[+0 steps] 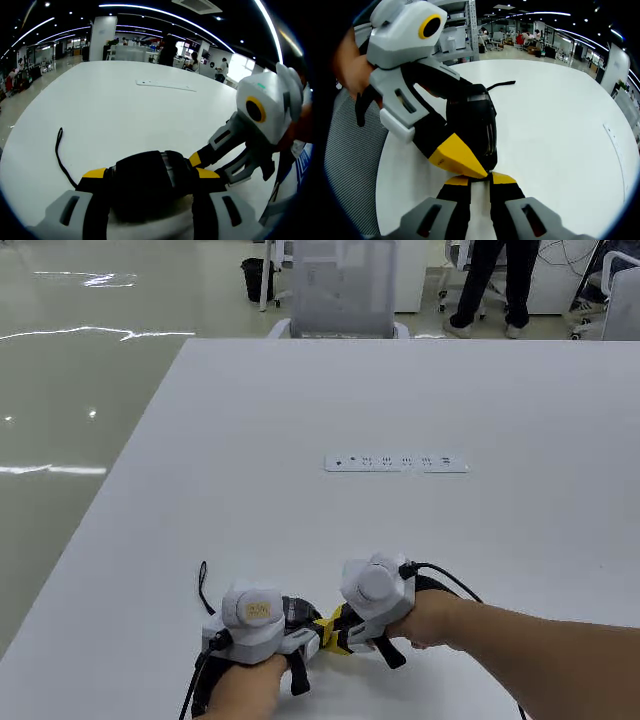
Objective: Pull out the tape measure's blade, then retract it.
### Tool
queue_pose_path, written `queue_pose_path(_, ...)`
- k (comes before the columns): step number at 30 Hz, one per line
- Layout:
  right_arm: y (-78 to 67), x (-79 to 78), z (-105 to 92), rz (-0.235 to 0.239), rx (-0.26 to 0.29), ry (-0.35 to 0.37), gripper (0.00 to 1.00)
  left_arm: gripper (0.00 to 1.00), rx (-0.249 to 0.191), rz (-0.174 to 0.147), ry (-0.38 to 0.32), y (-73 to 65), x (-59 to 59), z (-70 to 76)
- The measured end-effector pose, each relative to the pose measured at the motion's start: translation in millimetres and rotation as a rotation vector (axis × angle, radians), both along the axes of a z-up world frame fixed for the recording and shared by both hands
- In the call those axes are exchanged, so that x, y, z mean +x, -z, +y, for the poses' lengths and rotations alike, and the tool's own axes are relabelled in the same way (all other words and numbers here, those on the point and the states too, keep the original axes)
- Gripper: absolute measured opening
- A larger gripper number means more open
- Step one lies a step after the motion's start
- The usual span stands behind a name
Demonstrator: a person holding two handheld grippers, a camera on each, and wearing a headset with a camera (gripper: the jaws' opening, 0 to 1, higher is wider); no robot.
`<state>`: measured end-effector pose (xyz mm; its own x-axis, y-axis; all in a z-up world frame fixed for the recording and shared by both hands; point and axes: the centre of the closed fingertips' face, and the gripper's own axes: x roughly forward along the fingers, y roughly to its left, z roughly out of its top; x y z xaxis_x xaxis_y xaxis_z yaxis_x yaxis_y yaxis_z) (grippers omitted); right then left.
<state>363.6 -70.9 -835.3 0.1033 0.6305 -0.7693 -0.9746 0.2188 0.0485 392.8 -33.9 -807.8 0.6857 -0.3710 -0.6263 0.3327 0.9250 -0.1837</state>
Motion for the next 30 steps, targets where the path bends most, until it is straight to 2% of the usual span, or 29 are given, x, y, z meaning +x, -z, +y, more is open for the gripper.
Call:
queue_pose_path(5, -0.1, -0.1, 0.1, 0.007, 0.005, 0.007, 0.13, 0.64, -0.003, 0.000, -0.001, -0.5, -0.3, 0.0)
queue_pose_path(12, -0.5, -1.5, 0.2, -0.008, -0.001, -0.001, 0.15, 0.64, -0.002, 0.001, 0.010, -0.1, -0.4, 0.1)
queue_pose_path(15, -0.2, -0.7, -0.8, -0.016, -0.011, 0.019, 0.15, 0.65, -0.009, -0.001, 0.014, 0.4, -0.7, 0.1)
queue_pose_path(18, 1.8, -1.2, 0.2, -0.021, -0.015, 0.040, 0.16, 0.65, -0.034, 0.006, 0.012, 0.6, -2.4, -0.1)
queue_pose_path(21, 1.5, -3.3, -0.9, -0.022, -0.014, 0.062, 0.17, 0.65, -0.032, 0.001, 0.027, 0.3, -3.2, -1.5)
queue_pose_path(25, 0.3, -7.0, -3.2, -0.021, 0.000, 0.080, 0.29, 0.64, -0.068, 0.004, 0.056, -2.5, -5.1, 1.0)
queue_pose_path(26, 0.4, -6.5, -6.5, -0.027, -0.002, 0.090, 0.32, 0.63, -0.089, -0.013, 0.076, -6.0, -5.3, 0.9)
queue_pose_path(30, 0.5, -5.0, -15.1, -0.019, 0.000, 0.140, 0.41, 0.69, -0.072, -0.058, 0.104, -11.0, -6.1, 13.3)
